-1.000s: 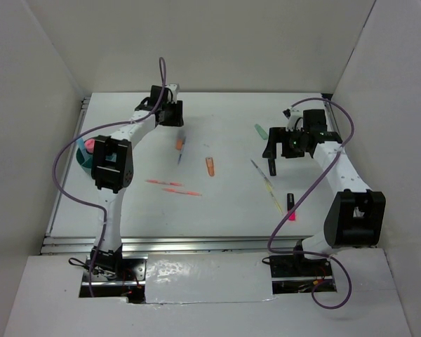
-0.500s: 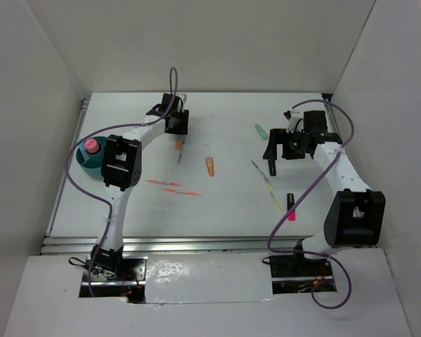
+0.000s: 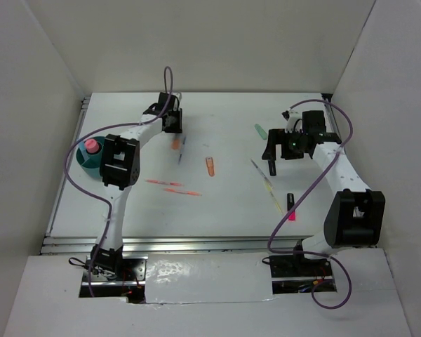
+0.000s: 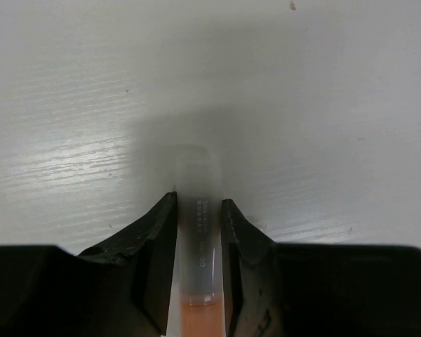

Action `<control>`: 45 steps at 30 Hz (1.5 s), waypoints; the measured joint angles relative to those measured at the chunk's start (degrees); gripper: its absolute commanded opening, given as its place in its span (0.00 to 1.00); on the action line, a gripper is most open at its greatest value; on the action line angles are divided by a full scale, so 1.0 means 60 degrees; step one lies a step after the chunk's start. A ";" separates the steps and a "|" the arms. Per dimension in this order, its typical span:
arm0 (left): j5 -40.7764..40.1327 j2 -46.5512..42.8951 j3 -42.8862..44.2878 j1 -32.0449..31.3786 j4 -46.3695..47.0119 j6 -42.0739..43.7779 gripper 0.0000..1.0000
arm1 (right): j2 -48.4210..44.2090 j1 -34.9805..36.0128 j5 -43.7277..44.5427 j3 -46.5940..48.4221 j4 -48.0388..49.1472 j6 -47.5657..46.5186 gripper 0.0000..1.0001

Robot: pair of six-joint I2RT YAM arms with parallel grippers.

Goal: Sort the stationery into containers
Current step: Pick up the pen from the center of the board, then place the pen in the storage box.

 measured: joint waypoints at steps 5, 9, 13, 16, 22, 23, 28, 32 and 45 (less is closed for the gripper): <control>0.1118 -0.0572 -0.0004 0.0550 -0.0586 -0.0688 0.09 | -0.0193 0.0765 0.0058 0.0029 -0.0058 -0.0510 0.96; 0.2153 -0.2310 -0.0259 0.0973 -0.1115 -0.1253 0.08 | -0.1191 0.1974 0.0277 0.0022 0.0051 -0.1504 0.97; 0.3366 -0.5195 -0.1851 0.0907 -0.1016 -0.1774 0.07 | -0.2863 0.3559 0.0831 -0.0131 0.0667 -0.3169 0.97; 0.4951 -0.6870 -0.3264 0.0619 -0.0590 -0.2211 0.05 | -0.4135 0.4608 0.1078 -0.0568 0.1377 -0.4630 0.97; 0.6998 -0.7741 -0.5351 -0.0138 -0.0539 -0.2710 0.04 | -0.5876 0.6087 0.1497 -0.1989 0.2758 -0.7763 0.91; 0.7104 -0.7759 -0.5639 -0.0219 -0.0554 -0.2772 0.04 | -0.6135 0.6375 0.1548 -0.2306 0.2951 -0.8331 0.89; 0.7173 -0.8094 -0.6437 -0.0608 -0.0780 -0.2962 0.04 | -0.6878 0.7909 0.1705 -0.3501 0.3468 -1.0703 0.74; 0.7078 -0.8517 -0.6539 -0.1049 -0.0827 -0.2943 0.05 | -0.6761 0.8885 0.1956 -0.4113 0.3850 -1.1865 0.71; 0.6371 -0.8721 -0.6768 -0.1628 -0.1166 -0.2812 0.06 | -0.4452 0.9959 0.2014 -0.4131 0.5304 -1.3333 0.70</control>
